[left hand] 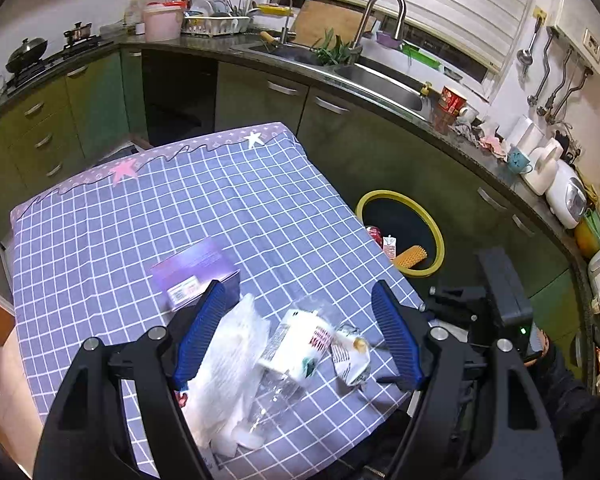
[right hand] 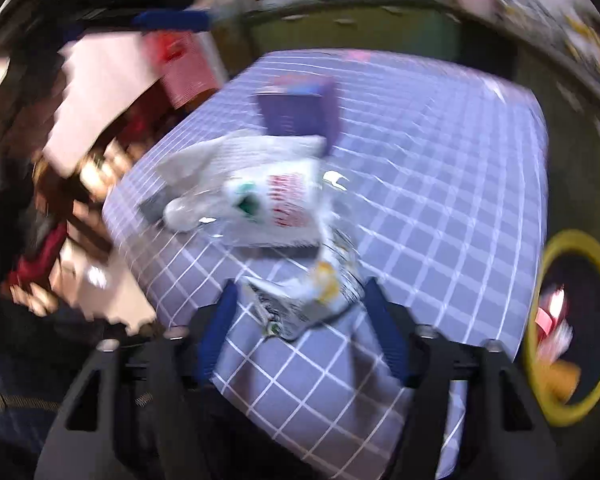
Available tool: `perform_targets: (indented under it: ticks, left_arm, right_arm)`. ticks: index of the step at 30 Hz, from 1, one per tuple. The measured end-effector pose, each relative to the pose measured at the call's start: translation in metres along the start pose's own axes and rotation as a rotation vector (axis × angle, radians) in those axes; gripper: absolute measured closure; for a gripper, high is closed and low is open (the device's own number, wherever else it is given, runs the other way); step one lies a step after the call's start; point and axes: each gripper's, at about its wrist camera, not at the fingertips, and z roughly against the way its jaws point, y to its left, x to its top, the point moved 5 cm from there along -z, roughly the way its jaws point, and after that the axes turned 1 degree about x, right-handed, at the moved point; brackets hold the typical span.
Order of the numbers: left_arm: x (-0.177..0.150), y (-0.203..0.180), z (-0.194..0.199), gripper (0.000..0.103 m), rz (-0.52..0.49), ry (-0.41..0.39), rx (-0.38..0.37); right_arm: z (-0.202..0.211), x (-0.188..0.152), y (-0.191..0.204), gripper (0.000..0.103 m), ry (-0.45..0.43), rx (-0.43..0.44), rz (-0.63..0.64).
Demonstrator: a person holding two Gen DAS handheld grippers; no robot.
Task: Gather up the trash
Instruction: 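Grasp the white snack wrapper with the right gripper, then carry the snack wrapper over the bin and open the right gripper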
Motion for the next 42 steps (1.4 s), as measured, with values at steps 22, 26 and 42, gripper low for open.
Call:
perform_targets:
  ticks: [22, 26, 42]
  left_arm:
    - [-0.015, 0.004, 0.007, 0.031, 0.014, 0.017, 0.004]
    - [-0.014, 0.003, 0.005, 0.031, 0.01, 0.019, 0.0]
    - [-0.02, -0.001, -0.001, 0.031, -0.01, 0.041, -0.005]
  right_arm:
    - [-0.068, -0.001, -0.001, 0.038, 0.223, 0.102, 0.279]
    - [-0.053, -0.001, -0.006, 0.039, 0.189, 0.1, 0.261]
    - [0.063, -0.035, -0.192, 0.037, 0.046, -0.323, -0.235]
